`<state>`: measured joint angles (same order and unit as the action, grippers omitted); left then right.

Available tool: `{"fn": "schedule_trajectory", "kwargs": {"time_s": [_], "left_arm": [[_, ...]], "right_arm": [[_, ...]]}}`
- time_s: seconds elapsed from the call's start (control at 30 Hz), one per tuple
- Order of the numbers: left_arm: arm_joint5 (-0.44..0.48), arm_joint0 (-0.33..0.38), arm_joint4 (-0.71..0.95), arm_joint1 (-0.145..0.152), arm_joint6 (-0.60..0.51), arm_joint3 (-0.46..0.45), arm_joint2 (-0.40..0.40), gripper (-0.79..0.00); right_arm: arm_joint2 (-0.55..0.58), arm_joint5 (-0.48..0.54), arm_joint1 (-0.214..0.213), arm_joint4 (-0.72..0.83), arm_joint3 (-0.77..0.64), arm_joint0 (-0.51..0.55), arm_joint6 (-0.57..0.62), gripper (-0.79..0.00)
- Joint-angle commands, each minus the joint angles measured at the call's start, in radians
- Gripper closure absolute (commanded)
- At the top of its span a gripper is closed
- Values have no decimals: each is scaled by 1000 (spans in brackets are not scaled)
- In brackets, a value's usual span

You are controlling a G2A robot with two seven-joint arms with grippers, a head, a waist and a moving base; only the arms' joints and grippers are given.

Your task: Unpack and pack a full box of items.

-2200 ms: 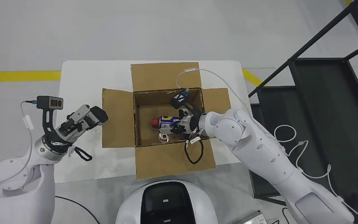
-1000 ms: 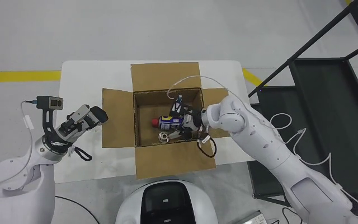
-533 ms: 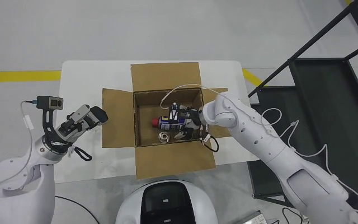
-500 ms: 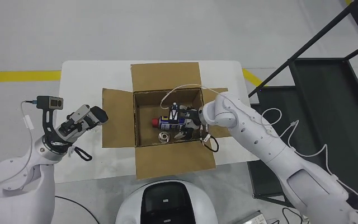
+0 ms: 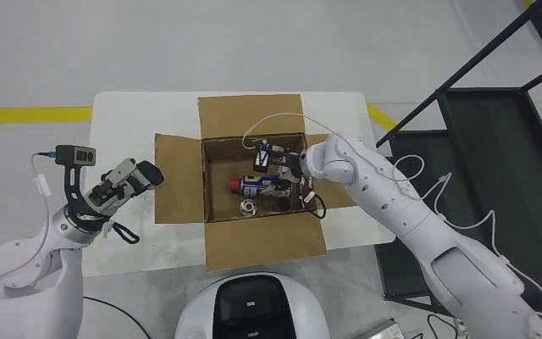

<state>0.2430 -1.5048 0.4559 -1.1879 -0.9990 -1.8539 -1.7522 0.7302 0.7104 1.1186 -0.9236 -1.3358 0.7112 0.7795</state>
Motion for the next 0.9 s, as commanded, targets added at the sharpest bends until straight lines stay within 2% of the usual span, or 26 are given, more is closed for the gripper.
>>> {"fn": "schedule_trajectory", "kwargs": {"time_s": [0.0, 0.33, 0.5, 0.57, 0.87], "left_arm": [[0, 0, 0, 0, 0, 0, 0, -785], [0, 0, 0, 0, 0, 0, 0, -785], [0, 0, 0, 0, 0, 0, 0, -785], [0, 0, 0, 0, 0, 0, 0, -785], [0, 0, 0, 0, 0, 0, 0, -785]], "right_arm": [[-44, -2, 16, -33, 34, -25, 17, -785], [-190, -7, 107, -95, 210, -119, -57, -782], [-237, -60, 148, -113, 291, -139, -54, -770], [-254, -54, 165, -115, 310, -150, -59, -782], [-307, -17, 223, -120, 415, -178, -55, -733]]}}
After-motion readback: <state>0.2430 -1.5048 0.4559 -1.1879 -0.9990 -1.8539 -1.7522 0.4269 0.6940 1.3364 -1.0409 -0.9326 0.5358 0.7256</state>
